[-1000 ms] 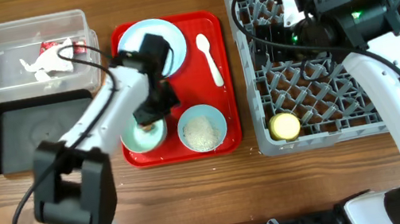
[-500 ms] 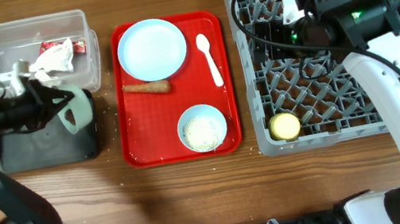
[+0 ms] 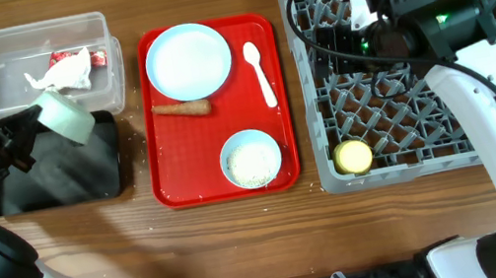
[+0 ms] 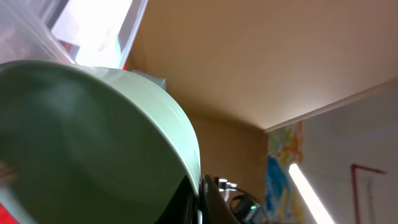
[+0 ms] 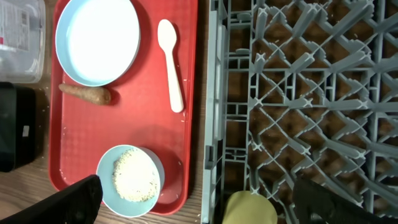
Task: Sort waste into correct bins and load items into the dishwasher rack
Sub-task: 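Tip the bowl over the black tray to empty the food, then set the empty bowl onto the plate on the red tray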
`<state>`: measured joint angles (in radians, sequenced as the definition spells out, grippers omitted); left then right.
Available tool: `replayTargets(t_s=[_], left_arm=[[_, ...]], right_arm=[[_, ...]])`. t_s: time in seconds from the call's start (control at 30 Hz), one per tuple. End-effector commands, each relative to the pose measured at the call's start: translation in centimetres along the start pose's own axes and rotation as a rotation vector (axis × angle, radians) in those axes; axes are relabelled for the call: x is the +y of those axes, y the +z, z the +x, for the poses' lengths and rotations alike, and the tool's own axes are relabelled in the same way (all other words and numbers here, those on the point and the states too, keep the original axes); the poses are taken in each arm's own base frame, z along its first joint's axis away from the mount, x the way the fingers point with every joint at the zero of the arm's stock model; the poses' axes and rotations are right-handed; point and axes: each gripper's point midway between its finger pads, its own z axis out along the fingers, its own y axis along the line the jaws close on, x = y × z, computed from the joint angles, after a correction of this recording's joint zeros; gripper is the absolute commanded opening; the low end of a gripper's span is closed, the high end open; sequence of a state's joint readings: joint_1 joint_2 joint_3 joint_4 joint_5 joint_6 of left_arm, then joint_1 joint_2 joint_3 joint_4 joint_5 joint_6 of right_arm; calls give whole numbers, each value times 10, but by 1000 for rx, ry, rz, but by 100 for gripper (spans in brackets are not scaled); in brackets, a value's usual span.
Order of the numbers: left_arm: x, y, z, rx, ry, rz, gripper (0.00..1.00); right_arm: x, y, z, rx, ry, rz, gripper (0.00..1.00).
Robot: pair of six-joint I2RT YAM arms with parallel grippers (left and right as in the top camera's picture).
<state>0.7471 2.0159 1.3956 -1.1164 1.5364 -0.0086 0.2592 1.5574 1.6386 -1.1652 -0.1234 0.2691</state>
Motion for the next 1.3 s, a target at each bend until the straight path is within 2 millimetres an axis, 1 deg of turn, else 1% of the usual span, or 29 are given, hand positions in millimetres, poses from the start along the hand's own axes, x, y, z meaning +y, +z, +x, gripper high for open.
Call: replayTargets(t_s=[0.0,0.1,0.17,0.2,0.23,0.33,0.37,0.4,0.43,0.47,0.5,0.53,0.63,0.7,0.77,0.8,0.83,0.87,0.9,0.93,0.97,1.03,1.07,1.1,1.13,1.17,1.2,1.23,1.27], left_arm=[[-9,4,4,15,-49,37,4],[-11,4,4,14,-31,33,4],[-10,13,12,32,17,-53,4],[-12,28,20,57,97,-165,4],[-21,48,30,88,213,-286,4],[-56,122,41,75,675,-597,4],[-59,150,41,26,853,-730,4],[-57,172,45,14,990,-808,4],[-51,190,52,35,1095,-858,4],[-37,211,61,68,1195,-923,4],[-19,228,71,111,1251,-976,4],[-3,240,79,154,1287,-1016,4],[61,268,97,307,1357,-1139,4],[101,277,90,344,1364,-1231,4],[128,282,87,398,1370,-1260,5],[141,282,87,424,1356,-1277,18],[145,281,87,430,1347,-1284,47],[144,281,87,418,1334,-1285,75],[138,281,88,389,1317,-1279,90],[126,279,90,352,1293,-1271,97],[105,275,95,309,1259,-1262,100],[67,263,111,246,1188,-1244,100],[50,255,126,262,1166,-1214,99],[39,248,149,312,1147,-1168,97],[35,242,168,366,1122,-1138,95],[37,235,187,430,1094,-1138,91],[44,228,201,482,1073,-1161,87],[63,222,218,538,1027,-1211,85],[76,220,228,559,994,-1238,84]], right_arm=[[2,2,0,6,-32,-7,99],[2,2,1,11,-31,-6,99],[2,2,0,9,-31,-7,99],[2,2,0,7,-32,-7,99],[2,2,-1,4,-32,-8,99],[3,2,-3,-6,-33,-10,99],[3,2,-3,-6,-33,-10,99],[3,2,-3,-5,-33,-10,99],[3,2,-3,-5,-34,-10,99],[2,2,-2,-3,-33,-9,99],[2,2,-2,1,-34,-8,99],[2,2,-1,2,-35,-8,99],[2,2,0,6,-35,-7,99],[2,2,0,8,-35,-7,99],[2,2,0,8,-34,-6,99],[2,2,0,8,-34,-6,99],[2,2,0,8,-35,-7,99],[2,2,0,8,-34,-7,99],[2,2,0,8,-34,-7,99],[2,2,0,8,-35,-7,99],[2,2,0,8,-35,-7,99],[2,2,0,5,-35,-7,99],[2,2,-1,4,-35,-8,99],[2,2,-1,2,-35,-8,100],[2,2,-2,0,-37,-8,99],[2,2,-2,-2,-49,-9,99],[2,2,-2,-3,-63,-7,99],[-3,2,-3,-8,-62,19,99],[-6,2,-4,-12,-60,39,99]])
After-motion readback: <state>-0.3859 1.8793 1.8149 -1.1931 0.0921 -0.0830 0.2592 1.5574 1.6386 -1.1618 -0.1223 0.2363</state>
